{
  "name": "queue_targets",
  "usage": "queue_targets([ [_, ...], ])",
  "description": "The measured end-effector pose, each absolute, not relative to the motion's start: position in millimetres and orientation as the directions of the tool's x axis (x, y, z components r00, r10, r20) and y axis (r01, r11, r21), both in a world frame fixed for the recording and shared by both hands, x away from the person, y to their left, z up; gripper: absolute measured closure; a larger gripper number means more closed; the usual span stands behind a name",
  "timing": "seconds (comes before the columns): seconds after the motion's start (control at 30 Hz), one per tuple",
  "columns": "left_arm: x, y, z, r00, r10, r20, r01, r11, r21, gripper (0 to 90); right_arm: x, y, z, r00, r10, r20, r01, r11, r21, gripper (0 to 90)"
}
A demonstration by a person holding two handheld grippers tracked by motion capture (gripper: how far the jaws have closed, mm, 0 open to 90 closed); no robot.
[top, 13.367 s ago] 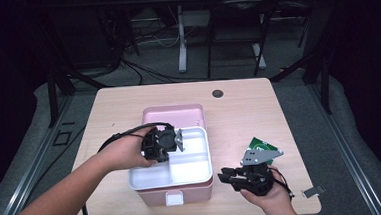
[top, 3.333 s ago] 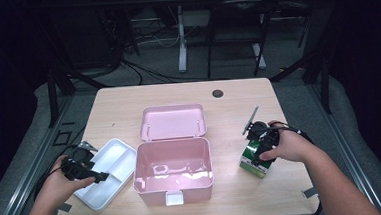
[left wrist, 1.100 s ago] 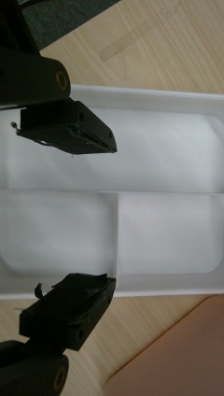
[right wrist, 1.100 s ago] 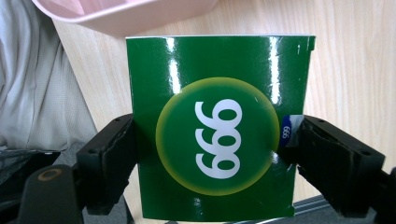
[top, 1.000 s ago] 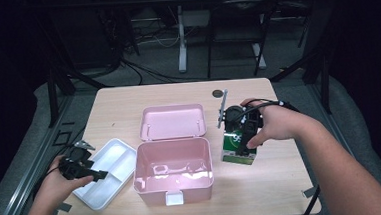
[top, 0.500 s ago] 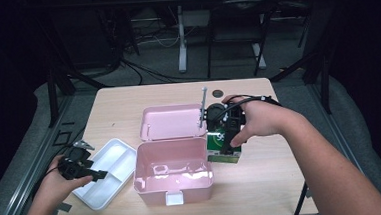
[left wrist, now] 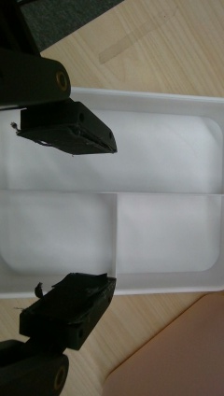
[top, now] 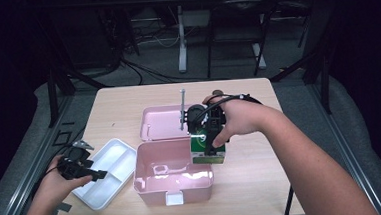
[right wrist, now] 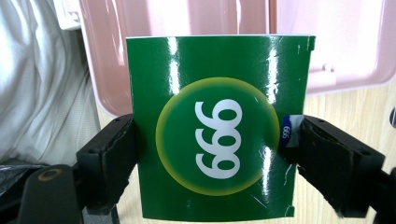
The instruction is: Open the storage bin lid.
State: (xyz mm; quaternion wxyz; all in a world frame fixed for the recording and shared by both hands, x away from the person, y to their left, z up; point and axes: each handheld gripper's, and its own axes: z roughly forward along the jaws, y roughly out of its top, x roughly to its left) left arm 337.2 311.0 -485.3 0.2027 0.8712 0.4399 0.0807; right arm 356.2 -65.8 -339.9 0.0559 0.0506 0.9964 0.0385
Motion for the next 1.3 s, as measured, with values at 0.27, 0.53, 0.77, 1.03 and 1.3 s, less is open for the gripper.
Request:
queue_targets([
  [0.27,337,311,-486,0.601,0.799,-0.036,0.734,-0.533,0.421,29.9,357,-49,-345,-0.992,0.081,-0.098,0.073,0.994,0.076,16.1],
  [0.53,338,312,-486,0.599,0.8,-0.036,0.735,-0.531,0.421,29.9,356,-35,-353,-0.994,0.055,-0.095,0.048,0.996,0.076,16.1],
  [0.77,337,311,-486,0.598,0.801,-0.037,0.736,-0.529,0.422,30.0,352,-28,-361,-0.994,0.035,-0.102,0.032,0.999,0.034,16.1],
  [1.03,338,311,-487,0.601,0.798,-0.034,0.735,-0.536,0.416,30.0,351,-26,-373,-0.996,0.038,-0.078,0.034,0.998,0.054,16.0],
  [1.3,338,310,-488,0.602,0.798,-0.037,0.735,-0.536,0.416,30.0,352,-25,-385,-0.995,0.035,-0.089,0.031,0.999,0.04,16.0],
])
